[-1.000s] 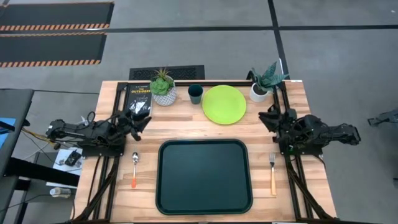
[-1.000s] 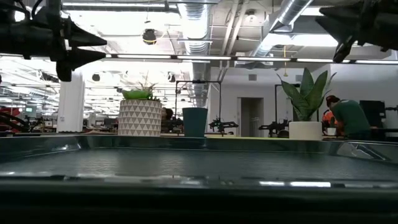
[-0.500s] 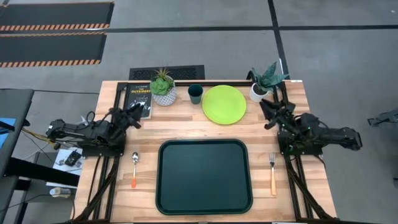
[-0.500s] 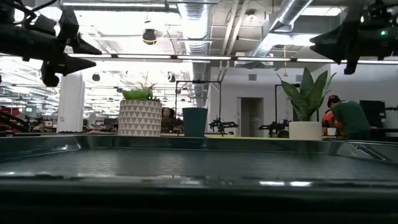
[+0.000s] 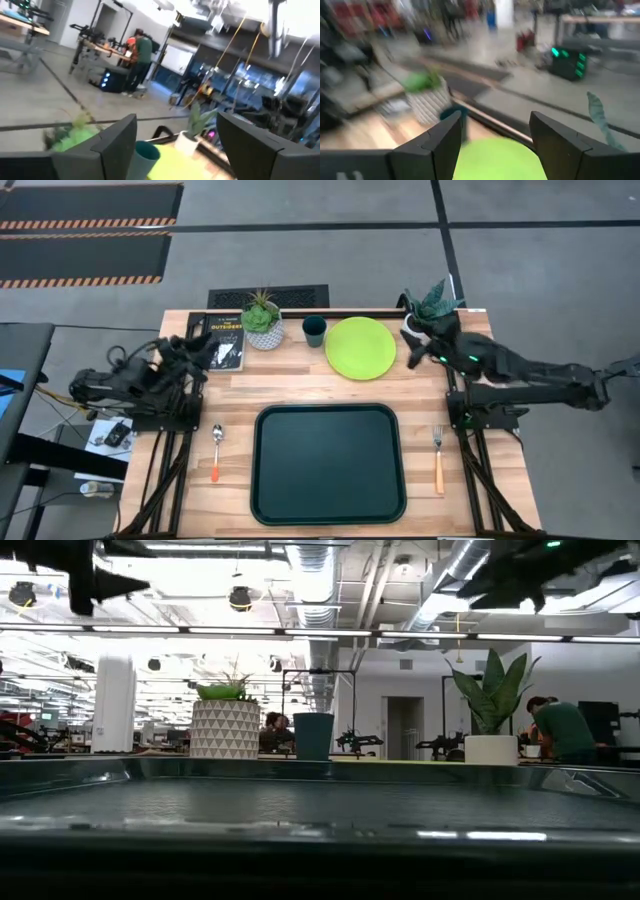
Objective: Pick and place plate/cup/fork/spoon on tray
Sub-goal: Put the orange spoon on the left side of the black serving tray
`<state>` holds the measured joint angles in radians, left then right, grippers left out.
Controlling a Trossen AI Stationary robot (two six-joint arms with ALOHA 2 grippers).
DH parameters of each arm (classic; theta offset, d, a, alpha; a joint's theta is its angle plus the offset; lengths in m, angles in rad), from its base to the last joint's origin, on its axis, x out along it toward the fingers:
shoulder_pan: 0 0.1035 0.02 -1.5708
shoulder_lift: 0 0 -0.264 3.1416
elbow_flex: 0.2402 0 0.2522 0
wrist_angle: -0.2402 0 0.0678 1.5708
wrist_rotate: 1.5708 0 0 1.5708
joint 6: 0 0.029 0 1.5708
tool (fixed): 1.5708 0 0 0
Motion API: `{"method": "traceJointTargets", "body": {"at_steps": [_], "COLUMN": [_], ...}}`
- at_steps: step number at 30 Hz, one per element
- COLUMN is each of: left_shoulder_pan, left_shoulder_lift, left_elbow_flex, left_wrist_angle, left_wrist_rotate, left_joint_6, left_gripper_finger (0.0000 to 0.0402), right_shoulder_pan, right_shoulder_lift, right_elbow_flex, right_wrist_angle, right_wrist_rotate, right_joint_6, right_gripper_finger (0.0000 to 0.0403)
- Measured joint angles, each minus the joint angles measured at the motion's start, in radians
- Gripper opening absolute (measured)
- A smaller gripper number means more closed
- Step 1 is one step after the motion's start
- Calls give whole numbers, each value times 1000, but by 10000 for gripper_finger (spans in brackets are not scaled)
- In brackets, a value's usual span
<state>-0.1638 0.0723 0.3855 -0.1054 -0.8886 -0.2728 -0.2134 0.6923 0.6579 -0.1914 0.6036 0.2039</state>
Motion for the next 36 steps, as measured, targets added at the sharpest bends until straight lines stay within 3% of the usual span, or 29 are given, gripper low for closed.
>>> {"method": "traceJointTargets", "body": {"at_steps": [8, 14, 17, 23, 28, 32, 36], "left_shoulder_pan": [0, 56, 143, 376, 545, 648, 706], "left_shoulder_lift": [303, 547, 608, 613, 578, 570, 568], "left_elbow_flex": [332, 553, 606, 573, 463, 296, 206], "left_wrist_angle": [-315, -622, -715, -729, -670, -543, -513], "left_wrist_rotate": [-41, -32, 50, 368, 650, 807, 887], "left_joint_6": [-50, -206, -255, -289, -245, -267, -267], "left_gripper_finger": [272, 272, 272, 272, 272, 272, 272], "right_shoulder_pan": [-128, -195, -218, -228, -227, -218, -219], "right_shoulder_lift": [474, 699, 798, 944, 1021, 1086, 1132], "right_elbow_flex": [333, 512, 565, 636, 688, 734, 798], "right_wrist_angle": [-123, -199, -218, -210, -189, -184, -261], "right_wrist_rotate": [-176, -248, -257, -311, -318, -321, -336], "right_joint_6": [28, 77, 98, 151, 195, 210, 231], "right_gripper_finger": [255, 255, 254, 254, 254, 254, 254]}}
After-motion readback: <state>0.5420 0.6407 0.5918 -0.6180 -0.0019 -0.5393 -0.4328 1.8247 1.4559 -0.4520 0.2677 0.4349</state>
